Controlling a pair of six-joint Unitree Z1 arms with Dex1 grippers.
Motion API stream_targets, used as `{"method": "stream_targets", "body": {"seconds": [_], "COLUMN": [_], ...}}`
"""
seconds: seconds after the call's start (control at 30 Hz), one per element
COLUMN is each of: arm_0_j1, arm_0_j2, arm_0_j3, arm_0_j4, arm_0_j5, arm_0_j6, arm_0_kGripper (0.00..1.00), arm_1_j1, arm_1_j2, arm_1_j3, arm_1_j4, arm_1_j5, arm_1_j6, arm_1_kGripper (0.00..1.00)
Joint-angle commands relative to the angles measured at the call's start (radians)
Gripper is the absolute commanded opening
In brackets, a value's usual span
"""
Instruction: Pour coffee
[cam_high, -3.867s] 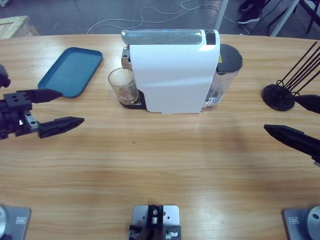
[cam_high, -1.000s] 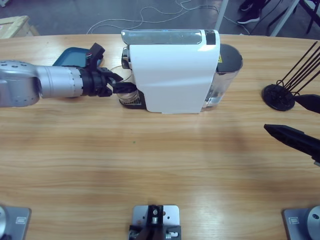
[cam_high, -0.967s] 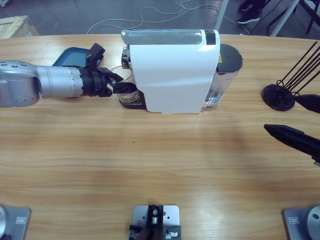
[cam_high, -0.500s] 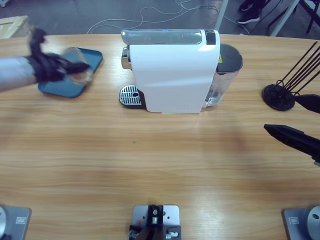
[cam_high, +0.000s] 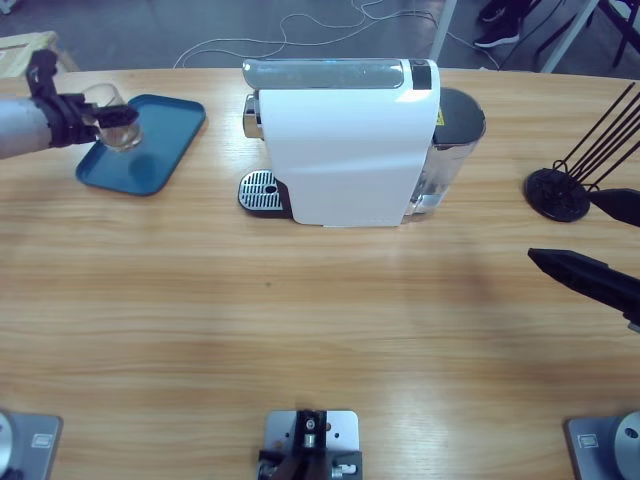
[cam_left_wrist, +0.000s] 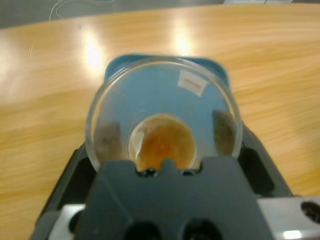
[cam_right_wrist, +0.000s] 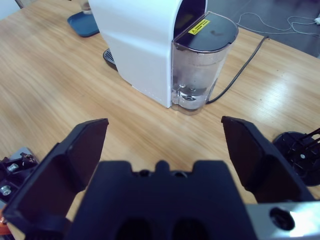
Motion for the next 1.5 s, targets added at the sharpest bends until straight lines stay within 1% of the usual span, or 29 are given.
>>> {"method": "stream_targets", "body": {"seconds": [0.03,0.07,0.1,0.13,0.17,0.3,0.4,0.47,0.53,0.6,0.67,0.73,0.77,0.8,0.83,0.9,0.97,1.0,1.07,1.13,1.17,1.23,1.4,1.5], "arm_0_j1": [0.015,0.016,0.018,0.018,0.018,0.018,0.018,0.018,0.018,0.018,0.004,-0.024,-0.046,-0.084,-0.137,-0.231,-0.292,-0.332,-0.42,-0.52,-0.556,-0.594,-0.676,-0.683], "arm_0_j2": [0.09,0.09,0.09,0.09,0.09,0.085,0.035,-0.082,-0.217,-0.38,-0.594,-0.814,-0.929,-0.998,-1.033,-1.008,-0.919,-0.867,-0.693,-0.555,-0.529,-0.524,-0.628,-0.652], "arm_0_j3": [0.005,0.005,0.005,0.005,0.005,0.012,0.073,0.158,0.211,0.222,0.212,0.172,0.152,0.145,0.155,0.202,0.226,0.206,0.173,0.153,0.148,0.154,0.153,0.173], "arm_0_j4": [0.027,0.028,0.028,0.027,0.027,0.06,0.061,0.063,0.098,0.21,0.357,0.528,0.604,0.647,0.664,0.676,0.661,0.66,0.628,0.606,0.606,0.606,0.606,0.6], "arm_0_j5": [-0.007,-0.007,-0.004,-0.005,-0.007,-0.007,0.0,0.052,0.079,0.082,0.079,0.075,0.065,0.031,-0.004,-0.043,-0.113,-0.132,-0.165,-0.183,-0.183,-0.179,-0.03,0.035], "arm_0_j6": [-0.059,-0.061,-0.065,-0.067,-0.067,-0.071,-0.071,-0.071,-0.072,-0.073,-0.073,-0.073,-0.072,-0.073,-0.07,-0.048,-0.027,-0.02,-0.017,-0.012,-0.006,0.007,0.057,0.053], "arm_0_kGripper": [0.51,0.583,0.813,0.961,0.987,0.987,0.987,0.987,0.987,0.987,0.987,0.987,0.987,0.987,0.987,0.987,0.987,0.987,0.987,0.979,0.977,0.977,0.964,0.964], "arm_1_j1": [0.005,0.005,0.005,0.005,0.005,0.005,0.005,0.005,0.005,0.005,0.005,0.005,0.005,0.005,0.005,0.005,0.005,0.005,0.005,0.005,0.005,0.005,0.005,0.005], "arm_1_j2": [0.025,0.023,0.021,0.019,0.017,0.011,0.011,0.011,0.01,0.009,0.008,0.008,0.008,0.008,0.008,0.01,0.012,0.015,0.024,0.031,0.036,0.039,0.057,0.066], "arm_1_j3": [0.031,0.032,0.032,0.032,0.033,0.034,0.034,0.034,0.034,0.034,0.034,0.035,0.035,0.035,0.035,0.035,0.035,0.035,0.034,0.033,0.032,0.032,0.032,0.035], "arm_1_j4": [-0.014,-0.014,-0.014,-0.014,-0.014,-0.014,-0.014,-0.014,-0.014,-0.014,-0.014,-0.014,-0.014,-0.014,-0.014,-0.014,-0.014,-0.014,-0.014,-0.014,-0.014,-0.014,-0.014,-0.016], "arm_1_j5": [-0.005,-0.005,-0.005,-0.005,-0.005,-0.005,-0.005,-0.005,-0.005,-0.005,-0.005,-0.005,-0.005,-0.005,-0.005,-0.003,-0.002,-0.002,-0.002,0.0,0.0,0.002,0.018,0.039], "arm_1_j6": [-0.009,-0.009,-0.009,-0.009,-0.009,-0.009,-0.009,-0.009,-0.009,-0.009,-0.009,-0.009,-0.009,-0.009,-0.009,-0.01,-0.011,-0.011,-0.012,-0.012,-0.012,-0.012,-0.012,-0.012], "arm_1_kGripper": [1.0,1.0,1.0,1.0,1.0,1.0,1.0,1.0,1.0,1.0,1.0,1.0,1.0,1.0,1.0,1.0,1.0,1.0,1.0,1.0,1.0,1.0,1.0,1.0]}}
